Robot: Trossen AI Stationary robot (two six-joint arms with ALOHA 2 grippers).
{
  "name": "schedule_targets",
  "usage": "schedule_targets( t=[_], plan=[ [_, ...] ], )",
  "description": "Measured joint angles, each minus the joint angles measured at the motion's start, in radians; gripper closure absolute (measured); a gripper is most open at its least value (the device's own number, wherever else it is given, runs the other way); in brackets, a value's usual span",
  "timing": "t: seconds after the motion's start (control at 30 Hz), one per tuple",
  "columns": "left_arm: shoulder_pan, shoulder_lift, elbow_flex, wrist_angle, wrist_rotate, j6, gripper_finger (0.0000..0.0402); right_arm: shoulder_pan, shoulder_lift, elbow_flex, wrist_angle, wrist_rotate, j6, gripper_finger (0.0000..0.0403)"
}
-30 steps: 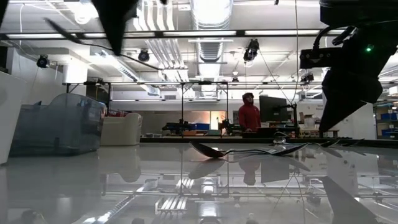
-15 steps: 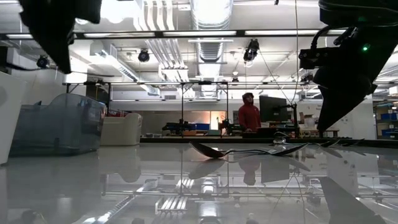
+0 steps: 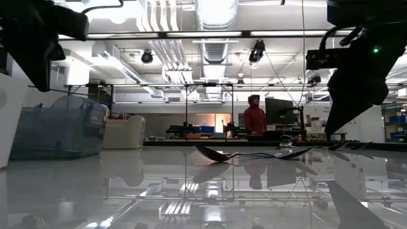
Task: Sort silverware by color (type)
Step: Put the black spoon into the black bin
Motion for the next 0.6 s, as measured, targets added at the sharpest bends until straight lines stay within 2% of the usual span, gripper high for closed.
schedule_targets(
  t=[0.33, 0.6],
  plan=[
    [0.000, 0.061, -0.005, 0.016, -0.006, -0.002, 0.0372, 0.000, 0.000, 0.000, -0.001, 0.001, -0.019, 0.0280],
    [0.002, 0.110, 0.068, 0.258, -0.023, 0.121, 0.0368, 0.000, 0.000, 0.000, -0.001, 0.008, -0.034, 0.0280]
  ],
)
